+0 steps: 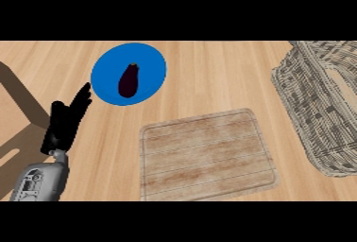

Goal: Pick the croissant from the cutting board and place it in the basket

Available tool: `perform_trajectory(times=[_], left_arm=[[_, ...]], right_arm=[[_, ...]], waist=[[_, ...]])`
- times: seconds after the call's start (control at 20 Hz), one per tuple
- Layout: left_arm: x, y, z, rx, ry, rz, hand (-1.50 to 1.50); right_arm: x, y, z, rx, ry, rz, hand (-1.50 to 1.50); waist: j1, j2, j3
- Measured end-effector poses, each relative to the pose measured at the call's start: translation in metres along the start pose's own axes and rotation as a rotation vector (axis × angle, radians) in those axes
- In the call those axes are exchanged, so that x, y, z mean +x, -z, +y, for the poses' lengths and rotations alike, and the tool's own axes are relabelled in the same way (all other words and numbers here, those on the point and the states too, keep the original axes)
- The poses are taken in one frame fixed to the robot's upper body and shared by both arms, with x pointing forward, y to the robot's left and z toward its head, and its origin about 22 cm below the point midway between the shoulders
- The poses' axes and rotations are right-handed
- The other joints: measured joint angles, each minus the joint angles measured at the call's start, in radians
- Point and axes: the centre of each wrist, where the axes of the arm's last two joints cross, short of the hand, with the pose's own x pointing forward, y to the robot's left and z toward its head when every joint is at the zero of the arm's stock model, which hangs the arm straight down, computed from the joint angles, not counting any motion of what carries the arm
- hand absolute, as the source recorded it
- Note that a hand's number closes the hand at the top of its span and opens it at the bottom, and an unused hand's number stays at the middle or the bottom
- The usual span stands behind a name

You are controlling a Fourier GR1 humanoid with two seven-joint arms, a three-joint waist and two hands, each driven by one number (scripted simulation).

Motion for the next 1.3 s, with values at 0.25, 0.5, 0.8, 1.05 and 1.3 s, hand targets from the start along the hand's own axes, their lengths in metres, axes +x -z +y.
perform_trajectory(times=[0.25,0.5,0.8,1.05,1.3], left_arm=[[0.005,0.003,0.005,0.000,0.001,0.000,0.00],[-0.002,-0.001,0.002,-0.003,-0.004,-0.004,0.00],[-0.004,-0.004,0.006,0.003,0.004,0.000,0.00],[-0.002,-0.004,0.008,0.006,0.000,0.005,0.00],[-0.001,-0.006,0.005,0.005,-0.004,0.002,0.00]], right_arm=[[-0.017,0.006,0.024,-0.003,0.112,-0.002,-1.50],[-0.026,0.007,0.024,-0.110,0.235,-0.028,-1.50],[-0.053,-0.001,0.006,-0.305,0.350,0.009,-1.50],[-0.090,-0.016,-0.026,-0.386,0.449,0.107,-1.50],[-0.147,-0.039,-0.059,-0.418,0.508,0.180,-1.50]], waist=[[-0.001,0.000,0.000],[0.000,0.000,0.000],[-0.004,-0.002,0.000],[-0.012,-0.003,0.000],[-0.012,-0.003,0.000]])
